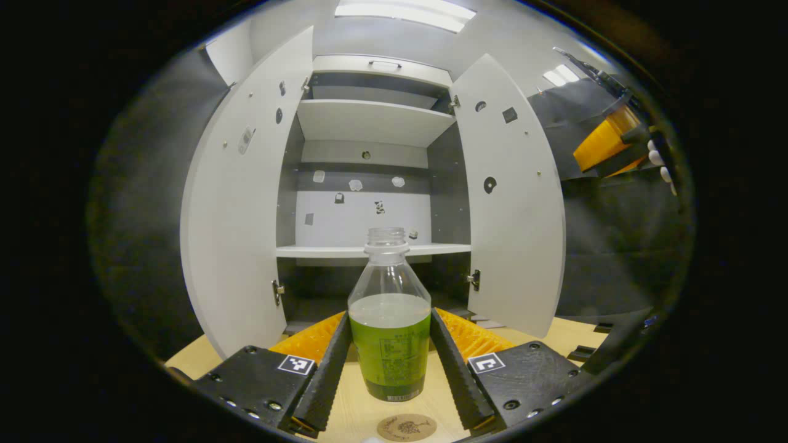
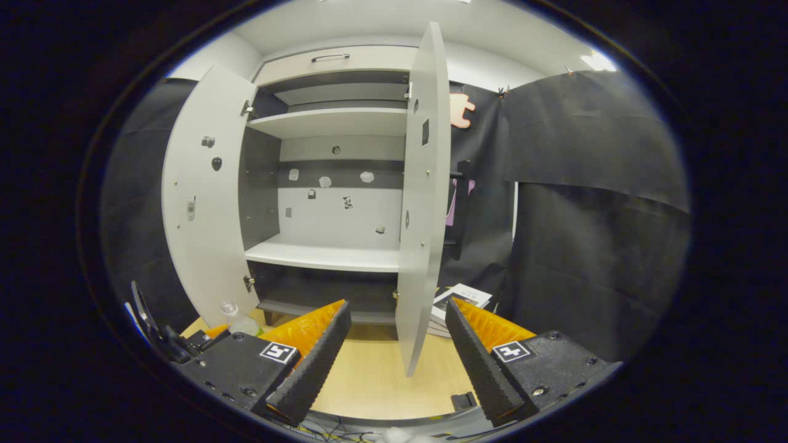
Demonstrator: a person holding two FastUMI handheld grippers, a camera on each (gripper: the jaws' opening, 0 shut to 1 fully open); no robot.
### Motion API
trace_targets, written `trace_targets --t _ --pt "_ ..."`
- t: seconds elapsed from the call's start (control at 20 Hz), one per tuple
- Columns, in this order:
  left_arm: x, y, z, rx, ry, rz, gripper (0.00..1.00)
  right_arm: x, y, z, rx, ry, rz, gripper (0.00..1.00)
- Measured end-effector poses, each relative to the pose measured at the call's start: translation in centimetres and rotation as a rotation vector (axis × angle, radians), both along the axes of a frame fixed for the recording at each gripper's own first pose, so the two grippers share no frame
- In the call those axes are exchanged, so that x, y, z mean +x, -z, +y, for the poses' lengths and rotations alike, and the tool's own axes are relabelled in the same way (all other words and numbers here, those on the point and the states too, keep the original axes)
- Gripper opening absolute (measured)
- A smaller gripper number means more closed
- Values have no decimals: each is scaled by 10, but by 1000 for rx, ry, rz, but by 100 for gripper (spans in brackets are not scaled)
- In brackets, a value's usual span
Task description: Grasp the bottle in the cabinet with the left hand and place it on the coaster, then close the right door with the right hand and the left door with the left hand.
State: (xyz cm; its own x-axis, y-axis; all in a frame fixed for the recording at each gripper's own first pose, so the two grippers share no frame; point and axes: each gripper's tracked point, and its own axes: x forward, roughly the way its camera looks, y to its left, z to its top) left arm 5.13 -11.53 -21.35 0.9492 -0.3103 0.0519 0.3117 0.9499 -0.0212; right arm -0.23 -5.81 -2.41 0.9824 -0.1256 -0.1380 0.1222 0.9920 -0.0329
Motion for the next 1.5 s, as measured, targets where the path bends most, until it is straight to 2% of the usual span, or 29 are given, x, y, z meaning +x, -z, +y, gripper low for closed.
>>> trace_targets --t 0.1,0.25,0.35,0.4,0.5,0.55,0.7,0.95,1.0,1.1,1.25,1.5 --pt "-4 27 -1 37 0 29 80 1 0 3 -11 -11 10 100" --pt "-6 61 -5 31 14 71 76 4 -3 6 -26 -21 15 100" --pt "-7 77 -8 15 32 89 80 5 -2 10 -37 -26 22 100" --pt "-7 88 -10 13 37 101 76 6 0 12 -41 -29 29 100" --pt "-7 104 -12 19 45 116 80 7 1 17 -35 -37 38 100" --pt "-7 110 -12 25 48 120 76 9 0 21 -34 -44 38 100" --pt "-7 126 -14 50 54 134 76 12 -2 29 -46 -66 41 100" --pt "-7 129 -20 59 70 117 81 14 -4 37 -51 -86 46 100" --pt "-8 130 -19 61 70 120 78 14 -3 38 -51 -89 47 100" --pt "-10 130 -17 77 67 129 78 14 -2 38 -57 -91 48 100" --pt "-10 120 -15 101 60 113 98 13 0 38 -56 -88 50 100" --pt "-7 77 -11 91 61 49 99 11 3 37 -40 -84 43 100"
